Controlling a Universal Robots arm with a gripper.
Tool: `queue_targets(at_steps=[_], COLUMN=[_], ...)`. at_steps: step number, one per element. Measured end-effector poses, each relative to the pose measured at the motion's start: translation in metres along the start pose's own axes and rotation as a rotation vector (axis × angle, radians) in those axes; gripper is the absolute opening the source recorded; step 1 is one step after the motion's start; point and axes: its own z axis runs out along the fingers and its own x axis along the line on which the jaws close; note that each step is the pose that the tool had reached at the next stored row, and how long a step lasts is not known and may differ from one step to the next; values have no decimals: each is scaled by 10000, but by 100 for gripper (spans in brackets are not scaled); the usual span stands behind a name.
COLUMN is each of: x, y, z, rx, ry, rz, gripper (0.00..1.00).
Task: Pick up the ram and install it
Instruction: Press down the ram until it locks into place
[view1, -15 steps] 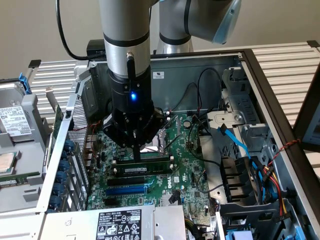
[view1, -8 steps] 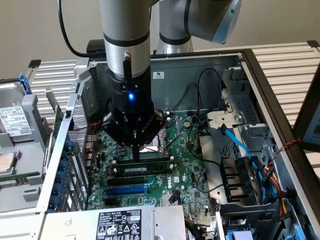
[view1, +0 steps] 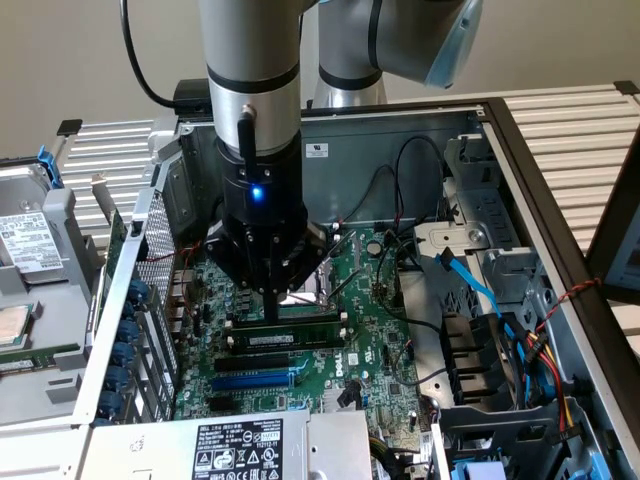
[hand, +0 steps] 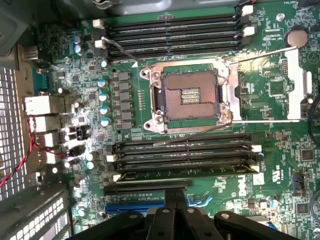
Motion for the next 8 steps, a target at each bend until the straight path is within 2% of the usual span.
queue_targets(at_steps=[3,8], x=[0,0], y=[0,0], z=[-1,0], rx=[-5,-7], ry=[11,12], rz=[321,321], gripper=[11,11])
